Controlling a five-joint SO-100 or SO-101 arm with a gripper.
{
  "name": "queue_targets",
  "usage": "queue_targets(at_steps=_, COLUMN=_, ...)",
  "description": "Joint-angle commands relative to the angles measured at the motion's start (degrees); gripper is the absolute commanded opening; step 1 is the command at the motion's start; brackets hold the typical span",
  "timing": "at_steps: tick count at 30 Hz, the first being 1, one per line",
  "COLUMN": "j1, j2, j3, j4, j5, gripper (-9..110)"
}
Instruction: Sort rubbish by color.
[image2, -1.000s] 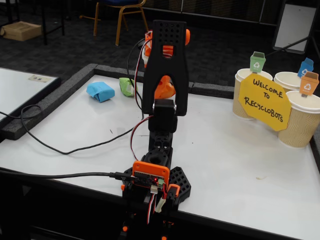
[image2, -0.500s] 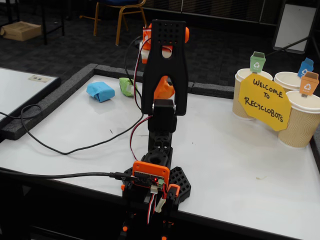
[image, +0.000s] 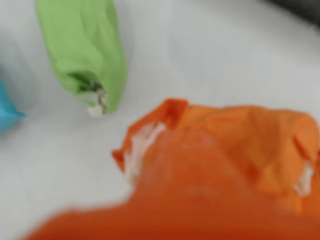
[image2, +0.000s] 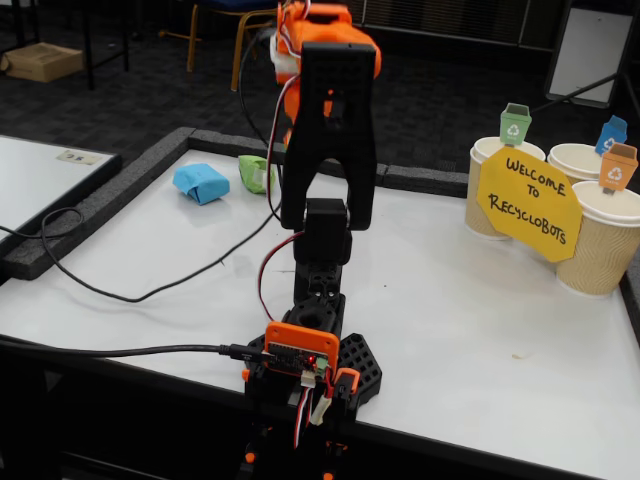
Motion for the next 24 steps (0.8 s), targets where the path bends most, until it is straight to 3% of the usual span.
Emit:
queue_targets(at_steps=1, j1=-0.6, j2=14.7, j3=0.0, j4=0.1, j5=0.4, gripper=0)
queue_targets(at_steps=24, j1=1.8, j2=44.1, j3=13.3, j4=8.5, j5=0.4, gripper=0)
